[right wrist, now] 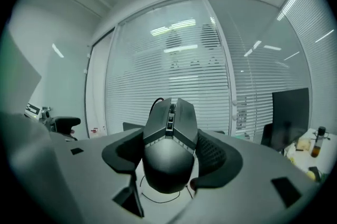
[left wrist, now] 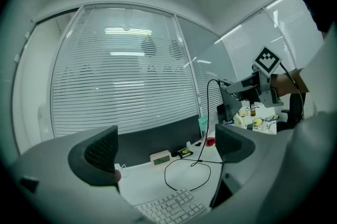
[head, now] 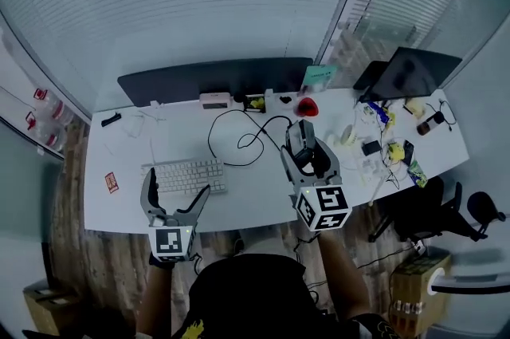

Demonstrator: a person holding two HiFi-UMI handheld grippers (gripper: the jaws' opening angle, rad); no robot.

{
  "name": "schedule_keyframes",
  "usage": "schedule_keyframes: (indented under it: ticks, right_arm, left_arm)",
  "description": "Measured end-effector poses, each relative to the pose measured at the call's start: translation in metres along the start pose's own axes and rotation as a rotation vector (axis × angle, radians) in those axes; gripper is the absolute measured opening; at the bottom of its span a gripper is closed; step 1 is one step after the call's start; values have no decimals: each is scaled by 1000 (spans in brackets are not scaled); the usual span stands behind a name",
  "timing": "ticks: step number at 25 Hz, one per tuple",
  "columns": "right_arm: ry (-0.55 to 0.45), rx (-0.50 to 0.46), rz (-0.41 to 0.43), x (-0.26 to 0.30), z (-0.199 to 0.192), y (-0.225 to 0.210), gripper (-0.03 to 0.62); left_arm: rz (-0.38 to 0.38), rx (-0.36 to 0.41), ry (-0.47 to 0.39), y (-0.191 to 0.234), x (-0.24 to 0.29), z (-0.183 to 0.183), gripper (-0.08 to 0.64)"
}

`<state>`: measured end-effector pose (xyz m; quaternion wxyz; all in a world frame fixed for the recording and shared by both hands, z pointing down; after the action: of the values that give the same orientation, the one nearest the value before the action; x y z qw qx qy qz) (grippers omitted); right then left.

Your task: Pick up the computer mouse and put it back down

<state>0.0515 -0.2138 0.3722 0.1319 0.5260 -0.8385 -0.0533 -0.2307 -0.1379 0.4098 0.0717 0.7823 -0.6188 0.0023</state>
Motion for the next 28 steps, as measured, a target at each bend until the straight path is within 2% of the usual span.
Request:
schedule_keyframes:
  ticks: [3,9,16,24,28]
  right_arm:
    - [-23,-68,-5,5,17,-2,307]
    - [-55,-75,0,3,32,7,307]
    - [-99,-137,-29,-13,46,8,307]
    - [-152,-58,-46,-34,59,-2,307]
    - [-190,-37,-54,-40,69,-8,307]
  left_arm:
    - [13,18,-5,9,-5,2,583]
    - [45,16,-18,19,-16,14,583]
    - [62,19,-26,18,-23,16,574]
    - [58,49,-43,9,-31,24,474]
    - [74,37,-85,8,-36,32,392]
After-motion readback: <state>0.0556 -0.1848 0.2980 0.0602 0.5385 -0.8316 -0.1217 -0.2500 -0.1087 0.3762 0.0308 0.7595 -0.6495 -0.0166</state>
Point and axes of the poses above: the fingertips, and each gripper's own axes: x forward along the fingers, y to its left, z out of its top, the point moved 4 cm from there along -x, backward along the fingers, and after that the axes turned 15 degrees about -x, right-handed, at the moved point
